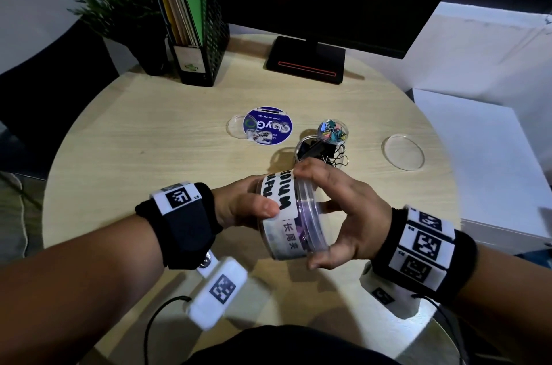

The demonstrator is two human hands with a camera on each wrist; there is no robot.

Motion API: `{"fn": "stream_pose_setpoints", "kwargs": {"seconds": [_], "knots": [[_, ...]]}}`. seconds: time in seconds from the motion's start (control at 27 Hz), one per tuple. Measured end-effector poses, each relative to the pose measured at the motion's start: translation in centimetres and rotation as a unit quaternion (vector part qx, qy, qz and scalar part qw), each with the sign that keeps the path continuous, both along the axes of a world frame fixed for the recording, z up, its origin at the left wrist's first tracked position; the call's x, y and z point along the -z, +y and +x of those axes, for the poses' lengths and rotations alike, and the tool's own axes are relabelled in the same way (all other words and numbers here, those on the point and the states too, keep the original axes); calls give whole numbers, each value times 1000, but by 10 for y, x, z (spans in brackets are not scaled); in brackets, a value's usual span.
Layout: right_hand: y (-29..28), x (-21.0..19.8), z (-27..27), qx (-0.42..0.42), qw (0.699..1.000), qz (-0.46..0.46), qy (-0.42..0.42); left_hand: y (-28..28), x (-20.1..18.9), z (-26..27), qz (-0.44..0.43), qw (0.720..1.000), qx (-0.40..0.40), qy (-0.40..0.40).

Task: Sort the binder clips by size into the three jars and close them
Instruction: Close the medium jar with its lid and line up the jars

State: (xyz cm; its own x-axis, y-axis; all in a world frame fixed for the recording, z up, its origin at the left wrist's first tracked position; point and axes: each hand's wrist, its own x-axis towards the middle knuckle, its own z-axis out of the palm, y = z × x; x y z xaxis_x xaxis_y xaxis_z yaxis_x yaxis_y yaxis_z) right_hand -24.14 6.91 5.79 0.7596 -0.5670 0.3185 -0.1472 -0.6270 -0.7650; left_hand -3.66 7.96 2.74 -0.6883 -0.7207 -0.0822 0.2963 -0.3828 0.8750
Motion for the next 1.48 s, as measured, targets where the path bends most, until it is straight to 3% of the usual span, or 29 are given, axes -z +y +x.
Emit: {"fn": "stream_pose_setpoints", "kwargs": {"seconds": [0.22,0.3,0.45,0.59,0.7,0.78,0.85,0.96,1.11,1.19,1.3,1.41,1.48], "knots": [[-1,8,-2,12,998,-59,-5,-6,-2,0,27,999,-3,-22],[-2,9,-2,18,999,-23,-19,-6,-2,-1,41,998,-16,-35],[-4,10,-2,36,998,55,-18,5,0,-10,72,995,-3,63],[-9,11,0,68,986,153,14,5,1,-16,61,994,-24,82],[-16,12,2,96,979,171,51,3,8,-17,36,994,-107,-1],[-20,12,4,124,971,190,79,4,12,-12,-21,973,-197,-119],[-20,11,7,143,957,232,99,7,15,-6,-64,952,-234,-186],[-17,7,10,145,939,308,47,8,13,-5,-82,949,-231,-198],[-11,9,6,121,941,316,-22,7,1,-2,-103,956,-204,-186],[-9,5,4,108,946,302,-46,6,-3,-4,-91,961,-201,-165],[-9,-6,2,80,973,217,-16,5,-5,-11,-26,981,-185,-54],[-9,-17,0,46,985,166,3,6,-7,-20,40,993,-82,81],[-8,-22,0,27,992,123,21,9,-12,-22,66,982,18,175]]}}
